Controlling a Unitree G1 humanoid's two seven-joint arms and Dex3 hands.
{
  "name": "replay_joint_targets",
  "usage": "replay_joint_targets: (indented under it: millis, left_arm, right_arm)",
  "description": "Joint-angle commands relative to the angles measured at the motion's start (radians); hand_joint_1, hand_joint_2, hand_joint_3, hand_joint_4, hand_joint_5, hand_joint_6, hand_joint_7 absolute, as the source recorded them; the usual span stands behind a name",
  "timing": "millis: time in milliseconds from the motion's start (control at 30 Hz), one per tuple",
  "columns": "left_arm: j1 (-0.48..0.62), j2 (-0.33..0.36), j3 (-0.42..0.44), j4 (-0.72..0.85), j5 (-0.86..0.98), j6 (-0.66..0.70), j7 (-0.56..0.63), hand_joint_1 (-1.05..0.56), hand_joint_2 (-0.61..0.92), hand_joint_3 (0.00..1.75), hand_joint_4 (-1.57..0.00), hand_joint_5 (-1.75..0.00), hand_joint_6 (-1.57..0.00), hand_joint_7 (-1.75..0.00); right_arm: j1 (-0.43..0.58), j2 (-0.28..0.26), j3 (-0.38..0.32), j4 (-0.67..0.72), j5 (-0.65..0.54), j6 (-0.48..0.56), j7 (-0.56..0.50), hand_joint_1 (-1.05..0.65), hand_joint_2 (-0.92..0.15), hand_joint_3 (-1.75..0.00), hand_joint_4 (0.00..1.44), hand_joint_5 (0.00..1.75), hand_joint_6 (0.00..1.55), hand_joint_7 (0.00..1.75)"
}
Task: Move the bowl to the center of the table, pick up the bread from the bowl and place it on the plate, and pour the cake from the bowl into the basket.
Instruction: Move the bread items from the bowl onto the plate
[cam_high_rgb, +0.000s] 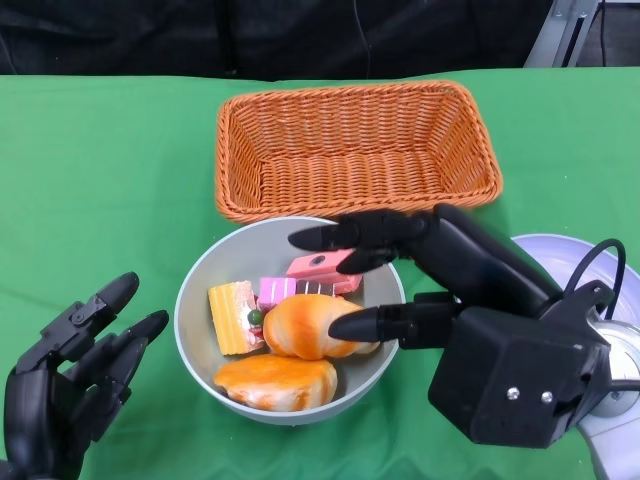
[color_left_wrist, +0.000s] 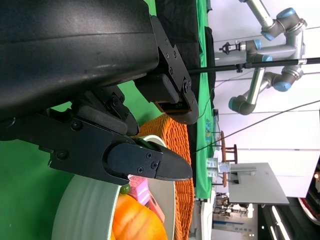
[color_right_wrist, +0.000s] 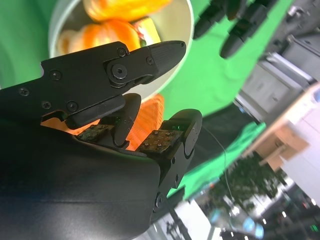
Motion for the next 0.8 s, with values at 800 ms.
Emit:
replay_joint_targets:
  millis: [800]
  left_arm:
    - [0.008,-0.004,0.001,-0.003,-0.002,-0.011,0.021,-0.6,0.92,0.14,-0.93,0.0,-0.83,0.0]
  right_arm:
    - [-0.008,-0.048,0.126,0.038,-0.252,-0.034,-0.008,-0.83,-0.92,-0.04,0.64,0.18,0.53,0.0]
